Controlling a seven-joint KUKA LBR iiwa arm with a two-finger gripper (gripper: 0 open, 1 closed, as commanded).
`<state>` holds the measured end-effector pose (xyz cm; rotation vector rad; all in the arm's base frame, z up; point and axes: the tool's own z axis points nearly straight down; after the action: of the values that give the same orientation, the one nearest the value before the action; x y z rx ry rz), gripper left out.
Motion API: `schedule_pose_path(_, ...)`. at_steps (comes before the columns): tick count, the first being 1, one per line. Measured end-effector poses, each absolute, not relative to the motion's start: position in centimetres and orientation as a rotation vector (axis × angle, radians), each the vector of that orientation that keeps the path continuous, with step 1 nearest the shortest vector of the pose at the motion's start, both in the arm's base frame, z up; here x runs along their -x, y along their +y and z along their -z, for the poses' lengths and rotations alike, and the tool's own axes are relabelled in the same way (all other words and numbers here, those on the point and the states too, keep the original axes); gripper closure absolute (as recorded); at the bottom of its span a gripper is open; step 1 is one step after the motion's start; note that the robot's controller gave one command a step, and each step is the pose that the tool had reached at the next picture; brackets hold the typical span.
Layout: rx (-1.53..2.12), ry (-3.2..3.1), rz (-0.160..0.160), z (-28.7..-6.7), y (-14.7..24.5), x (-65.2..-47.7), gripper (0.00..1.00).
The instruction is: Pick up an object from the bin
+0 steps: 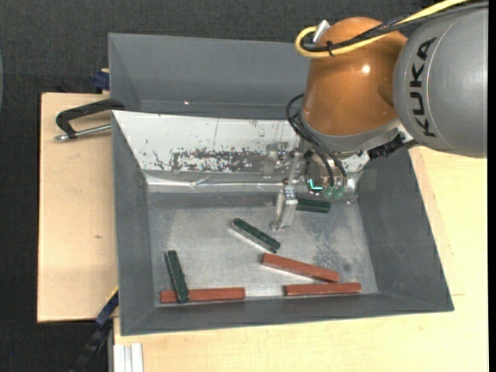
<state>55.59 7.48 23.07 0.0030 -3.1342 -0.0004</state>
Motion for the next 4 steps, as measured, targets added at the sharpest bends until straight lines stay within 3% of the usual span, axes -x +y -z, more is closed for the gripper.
schedule_pose_path(1,-0.001,-3.143,0.002,-23.5,7.4,-55.7,0.00)
schedule_pose_path(2,-0.006,-3.150,0.004,-19.4,7.4,-55.7,0.00)
schedule_pose_path(4,-0.466,-3.105,-0.004,-7.8,2.4,-56.7,0.00)
